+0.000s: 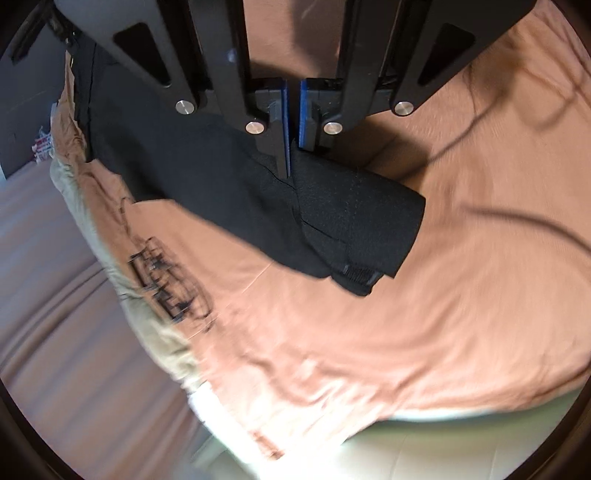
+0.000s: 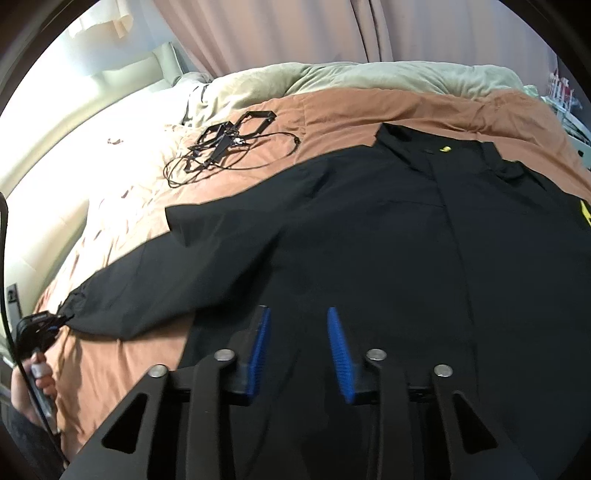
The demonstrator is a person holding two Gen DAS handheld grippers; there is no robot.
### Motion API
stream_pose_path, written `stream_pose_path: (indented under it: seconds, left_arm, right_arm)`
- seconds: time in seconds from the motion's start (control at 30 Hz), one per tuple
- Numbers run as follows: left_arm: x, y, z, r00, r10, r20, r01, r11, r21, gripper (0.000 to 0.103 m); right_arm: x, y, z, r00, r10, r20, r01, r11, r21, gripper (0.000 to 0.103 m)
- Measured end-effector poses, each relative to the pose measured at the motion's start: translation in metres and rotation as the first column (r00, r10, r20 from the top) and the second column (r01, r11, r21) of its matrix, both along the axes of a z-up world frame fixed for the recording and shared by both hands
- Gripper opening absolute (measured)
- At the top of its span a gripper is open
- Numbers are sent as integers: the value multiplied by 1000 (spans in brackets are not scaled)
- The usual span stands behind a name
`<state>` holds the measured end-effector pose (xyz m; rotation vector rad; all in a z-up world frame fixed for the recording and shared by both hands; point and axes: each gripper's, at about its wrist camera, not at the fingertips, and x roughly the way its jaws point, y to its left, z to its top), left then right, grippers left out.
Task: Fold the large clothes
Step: 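Close the left gripper on the plain sleeve's cuff, then lift the cuff with the left gripper, lay it across the jacket body, release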
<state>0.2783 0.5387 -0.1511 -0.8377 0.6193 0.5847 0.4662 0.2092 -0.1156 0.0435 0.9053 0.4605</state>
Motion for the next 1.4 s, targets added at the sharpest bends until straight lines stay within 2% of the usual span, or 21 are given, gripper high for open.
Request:
stream_pose_path:
  seconds: [0.1, 0.13, 0.23, 0.4, 0.5, 0.63, 0.7, 0.77, 0.83, 0.9, 1.13, 1.2, 1.27, 1.4]
  left_arm:
    - [-2, -3, 34, 998, 14, 59, -17, 999, 47, 4]
    - [-1, -3, 45, 997, 13, 76, -18, 998, 61, 4]
    - [6, -8, 84, 993, -22, 118, 7, 993, 121, 4]
    - [17, -22, 144, 983, -91, 162, 55, 976, 210, 4]
    - [26, -35, 169, 975, -132, 180, 84, 964, 251, 4]
    - [42, -60, 196, 959, -203, 196, 141, 947, 289, 4]
    - [50, -74, 208, 953, -228, 199, 159, 937, 312, 4]
    - [56, -86, 217, 944, -251, 215, 177, 933, 313, 4]
    - [60, -99, 228, 935, -272, 227, 191, 927, 324, 4]
    - [67, -115, 242, 924, -297, 240, 207, 918, 338, 4]
    - [86, -178, 289, 877, -400, 266, 276, 872, 404, 4]
    - [94, -203, 303, 862, -435, 262, 299, 851, 431, 4]
    - [103, -227, 313, 846, -470, 253, 325, 829, 456, 4]
    - [124, -280, 328, 813, -535, 229, 379, 785, 490, 4]
  right_arm:
    - [15, 10, -1, 1000, -5, 7, 5, 1000, 16, 29]
    - [23, 15, -5, 1000, -11, -18, 12, 999, 31, 29]
    - [40, 25, -18, 995, -23, -93, 30, 996, 78, 29]
    - [61, 47, -34, 994, -34, -101, 44, 994, 105, 29]
    - [77, 55, -47, 993, -50, -110, 62, 992, 111, 29]
    - [94, 59, -80, 976, -44, -215, 65, 994, 90, 29]
    - [92, 58, -77, 980, -22, -197, 38, 996, 77, 28]
    - [91, 54, -70, 976, -10, -218, 24, 998, 61, 28]
    - [86, 44, -58, 977, 2, -211, 14, 997, 77, 29]
    - [79, 29, -46, 981, 1, -196, 14, 997, 77, 45]
    - [39, -49, -8, 988, -13, -151, 33, 991, 128, 52]
    - [23, -81, 4, 992, -44, -117, 59, 990, 131, 65]
    - [11, -106, 10, 994, -57, -93, 70, 988, 139, 71]
    - [-4, -157, 18, 992, -87, -90, 101, 981, 163, 71]
